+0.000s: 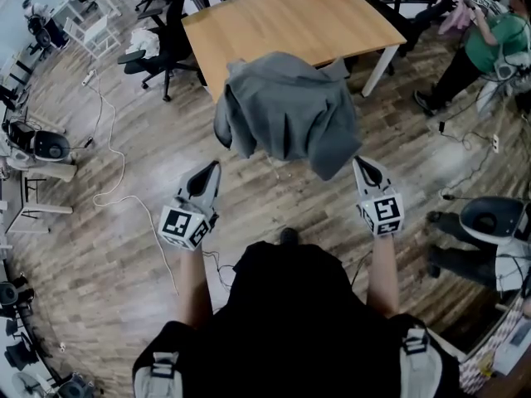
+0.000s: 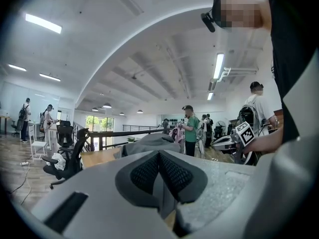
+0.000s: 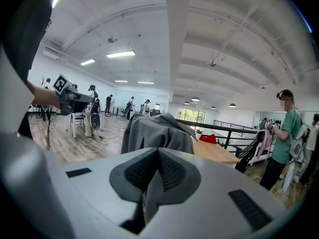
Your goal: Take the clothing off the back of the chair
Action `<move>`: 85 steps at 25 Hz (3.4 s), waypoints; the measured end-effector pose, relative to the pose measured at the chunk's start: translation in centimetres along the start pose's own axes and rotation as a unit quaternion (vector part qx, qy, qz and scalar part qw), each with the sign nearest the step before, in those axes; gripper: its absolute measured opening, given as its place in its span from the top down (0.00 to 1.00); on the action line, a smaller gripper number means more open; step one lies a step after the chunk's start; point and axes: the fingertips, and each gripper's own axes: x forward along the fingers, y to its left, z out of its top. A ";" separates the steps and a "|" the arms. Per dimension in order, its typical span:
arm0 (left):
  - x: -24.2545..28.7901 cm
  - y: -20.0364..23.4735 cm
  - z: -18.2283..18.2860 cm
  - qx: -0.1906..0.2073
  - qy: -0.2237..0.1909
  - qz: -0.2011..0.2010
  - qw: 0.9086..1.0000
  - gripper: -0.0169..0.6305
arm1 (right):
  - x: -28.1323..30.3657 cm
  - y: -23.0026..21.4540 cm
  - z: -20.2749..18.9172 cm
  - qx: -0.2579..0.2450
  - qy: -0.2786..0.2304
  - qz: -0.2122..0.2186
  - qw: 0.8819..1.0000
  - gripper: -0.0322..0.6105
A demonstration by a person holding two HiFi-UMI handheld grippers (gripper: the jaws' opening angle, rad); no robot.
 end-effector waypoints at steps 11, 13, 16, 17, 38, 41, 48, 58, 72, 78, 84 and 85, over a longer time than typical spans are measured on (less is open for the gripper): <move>0.9 0.3 0.5 -0.003 -0.008 0.010 1.000 0.97 | -0.3 -1.4 -0.3 0.000 -0.006 -0.004 1.000 0.95; 1.3 0.5 0.3 -0.006 -0.009 0.011 1.000 0.97 | -0.4 -1.7 -0.8 0.002 0.005 -0.007 1.000 0.95; 2.1 0.7 0.0 -0.008 -0.011 0.008 1.000 0.97 | -0.1 -2.3 -1.5 0.000 0.010 -0.010 1.000 0.95; 2.5 0.9 -0.1 -0.008 -0.012 0.007 1.000 0.97 | 0.0 -2.6 -1.9 0.002 0.011 -0.013 1.000 0.95; 11.3 8.8 1.7 -0.007 -0.013 -0.016 1.000 0.97 | 7.9 -6.6 0.1 0.013 0.024 -0.046 0.999 0.95; 12.7 9.8 1.9 -0.006 -0.013 -0.022 1.000 0.97 | 8.9 -7.2 0.1 0.016 0.032 -0.050 0.998 0.95; 16.3 12.5 2.3 -0.009 -0.011 -0.033 0.999 0.97 | 11.8 -8.9 1.3 0.008 0.040 -0.059 0.997 0.95; 20.7 16.2 2.3 -0.015 -0.010 -0.047 0.999 0.97 | 15.2 -10.2 2.2 0.000 0.053 -0.068 0.996 0.95; 25.5 19.2 2.4 -0.023 -0.003 -0.087 0.996 0.97 | 18.6 -10.5 4.7 -0.038 0.047 -0.081 0.995 0.78; 27.2 20.2 2.3 -0.023 -0.007 -0.101 0.995 0.97 | 20.4 -8.4 6.7 -0.057 0.031 -0.030 0.997 0.70; 28.2 21.2 1.7 -0.038 0.002 -0.114 0.993 0.97 | 22.4 -7.4 7.5 -0.130 0.045 -0.014 0.990 0.70; 28.2 21.5 1.1 -0.043 0.007 -0.119 0.992 0.96 | 22.5 -7.2 7.5 -0.146 0.049 -0.009 0.988 0.73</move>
